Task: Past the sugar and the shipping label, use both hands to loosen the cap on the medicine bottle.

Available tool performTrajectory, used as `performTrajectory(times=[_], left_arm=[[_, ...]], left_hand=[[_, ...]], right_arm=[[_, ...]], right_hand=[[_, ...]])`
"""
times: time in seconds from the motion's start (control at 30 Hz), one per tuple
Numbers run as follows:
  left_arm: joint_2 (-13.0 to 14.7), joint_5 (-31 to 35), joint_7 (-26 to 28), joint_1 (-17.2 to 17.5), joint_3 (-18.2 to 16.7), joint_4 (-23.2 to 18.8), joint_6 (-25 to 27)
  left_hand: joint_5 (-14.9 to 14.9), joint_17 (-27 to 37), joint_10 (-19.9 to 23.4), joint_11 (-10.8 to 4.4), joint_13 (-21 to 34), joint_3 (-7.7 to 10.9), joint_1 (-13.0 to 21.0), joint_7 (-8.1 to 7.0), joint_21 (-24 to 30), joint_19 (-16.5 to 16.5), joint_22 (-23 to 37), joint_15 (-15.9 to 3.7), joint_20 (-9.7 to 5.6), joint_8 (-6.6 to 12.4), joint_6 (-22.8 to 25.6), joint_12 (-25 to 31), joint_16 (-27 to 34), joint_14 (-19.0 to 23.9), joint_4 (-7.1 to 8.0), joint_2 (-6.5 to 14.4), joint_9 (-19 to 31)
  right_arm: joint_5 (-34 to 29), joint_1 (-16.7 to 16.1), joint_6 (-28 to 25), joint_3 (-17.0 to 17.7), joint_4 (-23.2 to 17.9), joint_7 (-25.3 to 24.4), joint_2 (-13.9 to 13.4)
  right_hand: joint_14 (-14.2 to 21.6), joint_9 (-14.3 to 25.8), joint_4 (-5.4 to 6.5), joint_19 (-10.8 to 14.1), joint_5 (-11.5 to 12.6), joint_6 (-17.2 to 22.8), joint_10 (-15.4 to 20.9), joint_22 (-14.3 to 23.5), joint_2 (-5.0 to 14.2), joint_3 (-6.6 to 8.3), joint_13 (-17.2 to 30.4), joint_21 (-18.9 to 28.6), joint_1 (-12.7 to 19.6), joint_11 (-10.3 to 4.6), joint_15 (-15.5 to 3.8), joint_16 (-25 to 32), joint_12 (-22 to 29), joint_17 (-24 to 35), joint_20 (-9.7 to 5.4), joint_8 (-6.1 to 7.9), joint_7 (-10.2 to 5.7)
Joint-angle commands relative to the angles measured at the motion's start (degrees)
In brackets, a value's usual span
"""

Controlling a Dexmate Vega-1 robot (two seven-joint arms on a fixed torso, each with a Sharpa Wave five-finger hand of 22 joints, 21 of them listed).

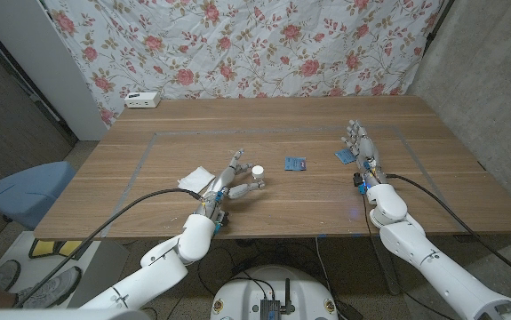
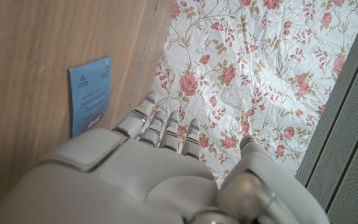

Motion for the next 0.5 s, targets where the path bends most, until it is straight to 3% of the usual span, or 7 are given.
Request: performTrajectory(times=[0.03, 0.07, 0.2, 0.5], left_arm=[[0.3, 0.5, -1.2, -1.2, 1.1, 0.4, 1.1], [0.3, 0.4, -1.4, -1.3, 1.1, 0.5, 1.2], [0.2, 0.3, -1.6, -1.5, 1.4, 0.6, 1.7], [0.0, 0.1, -1.7, -1.9, 1.8, 1.2, 1.6]], left_hand=[[0.2, 0.0, 1.2, 0.04, 0.0, -0.5, 0.9, -1.24, 0.3, 0.2, 0.2, -8.98, -0.74, 0.34, 0.8, 0.1, 0.0, 0.9, 0.07, 0.0, 0.1], [0.2, 0.0, 1.4, -0.01, 0.0, -0.57, 1.0, -1.94, 0.3, 0.3, 0.2, -9.02, -0.89, 0.4, 1.1, 0.1, -0.1, 1.0, 0.1, 0.1, 0.1], [0.2, 0.0, 1.9, 0.0, 0.0, -0.69, 1.0, -2.1, 0.2, 0.2, 0.2, -9.06, -1.07, 0.34, 1.2, 0.2, -0.1, 1.2, 0.17, 0.1, 0.1], [0.1, 0.0, 3.5, -0.19, 0.0, -1.01, 1.7, -1.58, 0.4, 1.3, 0.2, -9.22, -2.45, 0.51, 2.7, 0.3, -0.1, 1.9, 0.3, 0.6, 0.1]], right_arm=[[0.3, -0.7, 0.9, 0.3, 0.2, 0.2, 0.0], [0.3, -0.7, 0.9, 0.3, 0.2, 0.2, 0.0], [0.4, -0.9, 1.3, 0.4, 0.4, 0.3, 0.1], [0.5, -1.3, 1.8, 0.7, 0.5, 0.2, 0.2]], right_hand=[[0.5, 0.2, -0.06, 0.4, 0.1, 0.2, 0.0, 0.2, -0.14, -0.1, 0.3, 0.3, -0.3, -0.34, -0.17, 0.1, 0.0, 0.3, 0.34, 0.31, -0.23], [0.5, 0.2, -0.06, 0.4, 0.1, 0.2, -0.1, 0.2, -0.13, -0.1, 0.3, 0.3, -0.3, -0.36, -0.16, 0.1, 0.0, 0.3, 0.34, 0.31, -0.21], [0.5, 0.2, -0.07, 0.4, 0.1, 0.2, 0.0, 0.2, -0.13, -0.1, 0.3, 0.3, -0.3, -0.34, -0.17, 0.1, 0.0, 0.3, 0.37, 0.31, -0.23], [0.6, 0.2, -0.09, 0.4, 0.1, 0.2, 0.1, 0.2, -0.13, -0.1, 0.3, 0.3, -0.3, -0.08, -0.2, 0.1, 0.1, 0.3, 0.36, 0.31, -0.21]])
